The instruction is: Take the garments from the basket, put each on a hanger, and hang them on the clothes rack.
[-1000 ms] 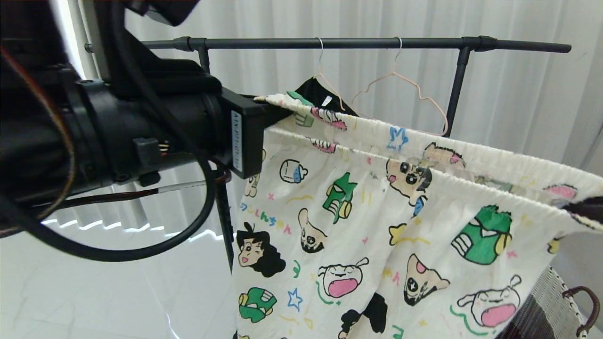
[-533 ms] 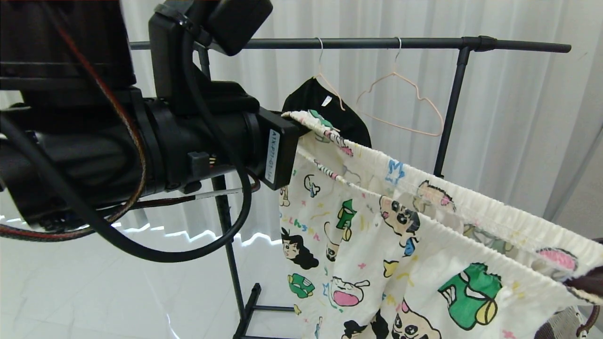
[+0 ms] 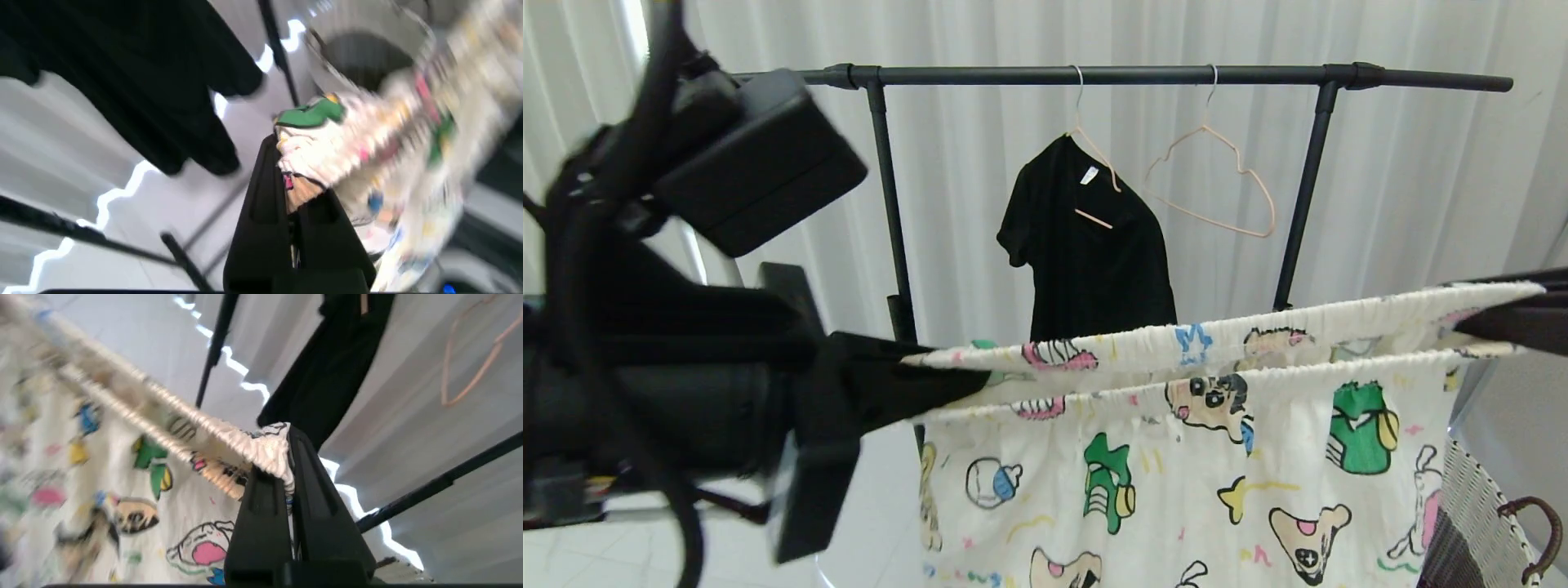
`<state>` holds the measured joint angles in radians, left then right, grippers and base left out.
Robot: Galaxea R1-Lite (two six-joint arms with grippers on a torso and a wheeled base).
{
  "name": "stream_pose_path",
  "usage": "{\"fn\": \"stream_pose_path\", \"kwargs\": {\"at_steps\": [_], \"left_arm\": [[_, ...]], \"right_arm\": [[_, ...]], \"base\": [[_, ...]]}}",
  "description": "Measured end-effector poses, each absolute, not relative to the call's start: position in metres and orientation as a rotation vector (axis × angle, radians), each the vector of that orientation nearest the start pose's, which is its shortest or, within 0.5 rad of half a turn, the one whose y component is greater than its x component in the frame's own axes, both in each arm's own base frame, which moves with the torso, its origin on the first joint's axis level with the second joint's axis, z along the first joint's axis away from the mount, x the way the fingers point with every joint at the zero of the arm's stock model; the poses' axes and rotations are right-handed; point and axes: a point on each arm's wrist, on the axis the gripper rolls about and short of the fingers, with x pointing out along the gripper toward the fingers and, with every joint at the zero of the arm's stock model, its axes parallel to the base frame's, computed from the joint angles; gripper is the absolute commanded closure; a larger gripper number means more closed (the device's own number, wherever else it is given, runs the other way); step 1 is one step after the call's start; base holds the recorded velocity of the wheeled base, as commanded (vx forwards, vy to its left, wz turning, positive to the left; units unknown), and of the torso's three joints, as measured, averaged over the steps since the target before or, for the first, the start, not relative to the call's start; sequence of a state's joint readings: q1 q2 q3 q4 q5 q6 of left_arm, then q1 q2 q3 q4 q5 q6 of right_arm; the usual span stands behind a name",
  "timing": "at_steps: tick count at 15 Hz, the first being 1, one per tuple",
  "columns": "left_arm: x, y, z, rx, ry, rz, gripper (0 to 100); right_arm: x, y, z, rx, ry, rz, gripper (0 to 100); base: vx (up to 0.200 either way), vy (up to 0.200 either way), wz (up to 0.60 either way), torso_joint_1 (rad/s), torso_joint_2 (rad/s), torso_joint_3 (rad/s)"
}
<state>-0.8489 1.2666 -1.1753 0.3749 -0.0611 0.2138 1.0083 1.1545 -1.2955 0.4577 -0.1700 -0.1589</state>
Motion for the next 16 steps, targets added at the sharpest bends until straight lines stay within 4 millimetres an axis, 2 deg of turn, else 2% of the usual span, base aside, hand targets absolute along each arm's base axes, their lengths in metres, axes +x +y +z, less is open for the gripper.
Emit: {"fn": "stream_pose_path", "kwargs": {"at_steps": [2, 5, 10, 16], "left_arm": [[0.097, -0.128, 0.305, 0.388, 0.352, -1.012, 100], [0.08, -0.126, 0.315, 0.35, 0.315, -1.083, 100], [0.073, -0.134, 0.325, 0.315, 0.298, -1.141, 100], [0.074, -0.135, 0.323, 0.328, 0.303, -1.104, 100]], "right_arm": [[0.088, 0.119, 0.346, -0.294, 0.166, 0.805, 100], [0.106, 0.134, 0.349, -0.255, 0.11, 0.77, 100], [0.124, 0.157, 0.344, -0.258, 0.108, 0.762, 100], [0.122, 0.154, 0.342, -0.266, 0.122, 0.757, 100]], "base": [[0.0, 0.0, 0.0, 0.0, 0.0, 0.0], [0.0, 0.0, 0.0, 0.0, 0.0, 0.0], [0.0, 0.0, 0.0, 0.0, 0.0, 0.0], [0.0, 0.0, 0.0, 0.0, 0.0, 0.0]]}}
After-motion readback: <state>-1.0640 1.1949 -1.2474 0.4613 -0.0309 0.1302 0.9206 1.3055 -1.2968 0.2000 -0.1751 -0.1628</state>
